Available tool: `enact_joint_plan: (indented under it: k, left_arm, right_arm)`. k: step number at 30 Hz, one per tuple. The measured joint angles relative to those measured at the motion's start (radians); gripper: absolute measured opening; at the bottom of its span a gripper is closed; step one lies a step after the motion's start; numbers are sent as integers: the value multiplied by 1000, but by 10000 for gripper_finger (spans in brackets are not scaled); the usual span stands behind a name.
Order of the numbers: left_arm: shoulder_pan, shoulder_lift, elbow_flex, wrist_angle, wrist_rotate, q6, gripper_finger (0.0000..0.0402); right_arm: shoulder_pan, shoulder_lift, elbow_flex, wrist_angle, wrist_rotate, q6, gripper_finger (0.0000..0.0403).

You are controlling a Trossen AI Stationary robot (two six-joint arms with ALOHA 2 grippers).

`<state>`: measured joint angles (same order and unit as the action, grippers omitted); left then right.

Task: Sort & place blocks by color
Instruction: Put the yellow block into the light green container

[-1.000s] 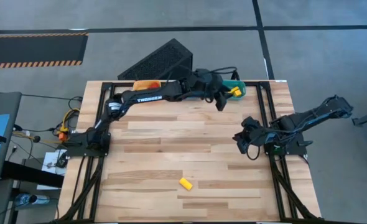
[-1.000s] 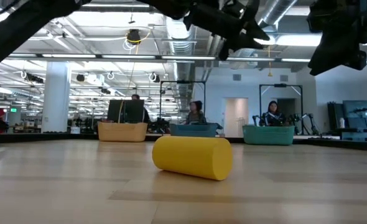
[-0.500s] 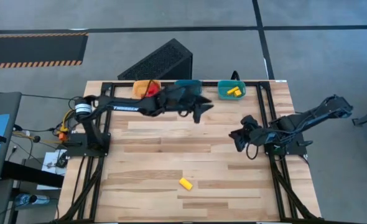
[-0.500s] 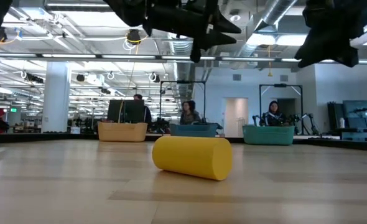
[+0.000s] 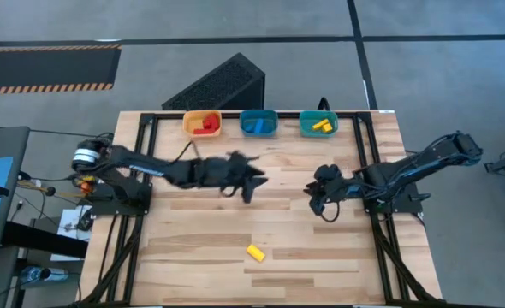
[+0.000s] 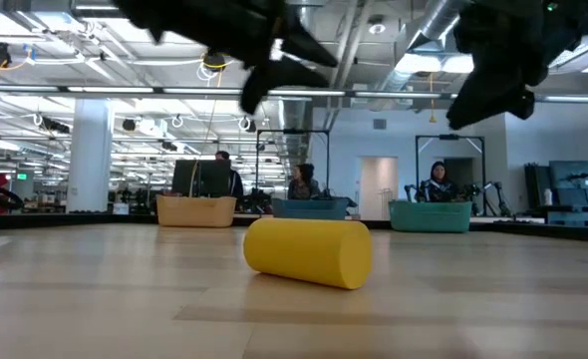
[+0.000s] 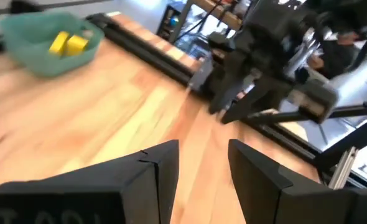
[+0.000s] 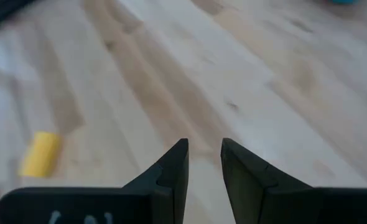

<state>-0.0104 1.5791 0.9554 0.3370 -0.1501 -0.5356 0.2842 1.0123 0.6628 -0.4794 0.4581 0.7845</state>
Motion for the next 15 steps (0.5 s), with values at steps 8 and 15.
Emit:
enact_joint_plan:
  k: [8, 15]
  left_arm:
    - [-93, -301, -290, 118, -237, -68, 124]
    - [-96, -521, -307, -44, -131, 43, 124]
  right_arm:
    - [63, 182, 1, 508, -18, -156, 117]
    - [32, 315, 120, 719, -15, -396, 117]
